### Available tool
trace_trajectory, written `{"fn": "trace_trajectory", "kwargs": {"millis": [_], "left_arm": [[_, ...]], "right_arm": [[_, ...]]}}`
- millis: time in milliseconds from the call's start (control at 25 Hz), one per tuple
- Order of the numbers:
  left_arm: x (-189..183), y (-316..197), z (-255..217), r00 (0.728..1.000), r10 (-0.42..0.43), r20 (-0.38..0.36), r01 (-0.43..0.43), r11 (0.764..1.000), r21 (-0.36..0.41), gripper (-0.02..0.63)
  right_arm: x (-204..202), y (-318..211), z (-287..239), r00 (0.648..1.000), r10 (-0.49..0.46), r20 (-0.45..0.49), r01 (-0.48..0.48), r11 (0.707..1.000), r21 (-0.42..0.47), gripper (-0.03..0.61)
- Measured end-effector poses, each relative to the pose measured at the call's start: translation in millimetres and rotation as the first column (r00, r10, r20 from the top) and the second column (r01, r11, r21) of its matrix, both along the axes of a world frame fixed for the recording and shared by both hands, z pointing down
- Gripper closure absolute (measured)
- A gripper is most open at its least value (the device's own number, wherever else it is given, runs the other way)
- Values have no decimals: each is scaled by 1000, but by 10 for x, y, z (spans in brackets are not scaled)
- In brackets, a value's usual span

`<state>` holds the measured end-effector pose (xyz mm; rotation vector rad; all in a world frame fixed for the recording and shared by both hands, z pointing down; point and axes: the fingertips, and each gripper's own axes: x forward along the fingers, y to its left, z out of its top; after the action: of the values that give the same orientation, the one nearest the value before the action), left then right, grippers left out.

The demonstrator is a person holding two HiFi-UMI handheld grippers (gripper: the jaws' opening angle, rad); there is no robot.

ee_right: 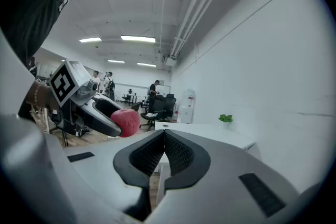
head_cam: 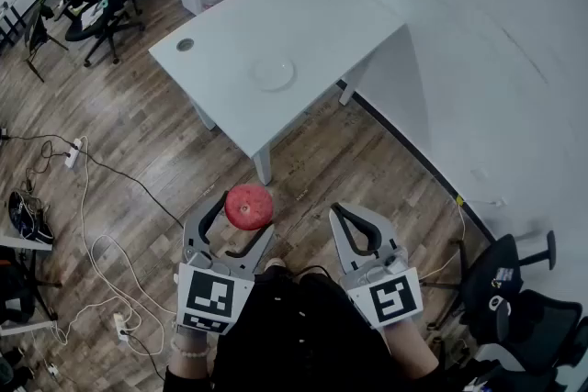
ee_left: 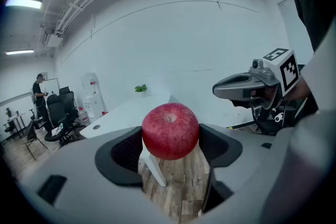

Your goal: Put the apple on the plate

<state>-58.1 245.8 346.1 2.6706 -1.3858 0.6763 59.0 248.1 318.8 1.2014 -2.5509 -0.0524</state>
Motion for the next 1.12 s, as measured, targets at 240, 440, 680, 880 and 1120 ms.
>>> {"fn": "trace_trajectory", "kwargs": {"millis": [240,440,680,880,1120], "left_arm": [[-21,5,-6,1000,-12,-16,12,1000,-15,265],[-42,-22,11,1000,6,-7,-6,1000,2,266],[-91,-10,17,1000,19,-11,-19,1000,1,265],[-101,-11,-4,999,31,-12,-31,999,12,265],[-155,22,-18,999,30,-21,-29,999,19,265]], "right_arm": [[-43,-2,-4,1000,-2,0,2,1000,7,537],[-65,-21,-10,1000,3,10,-3,1000,8,537],[-111,-28,-36,999,11,43,-12,1000,7,537],[-122,-28,-51,998,25,62,-27,999,32,537],[-191,8,-62,997,28,69,-31,999,45,537]]}}
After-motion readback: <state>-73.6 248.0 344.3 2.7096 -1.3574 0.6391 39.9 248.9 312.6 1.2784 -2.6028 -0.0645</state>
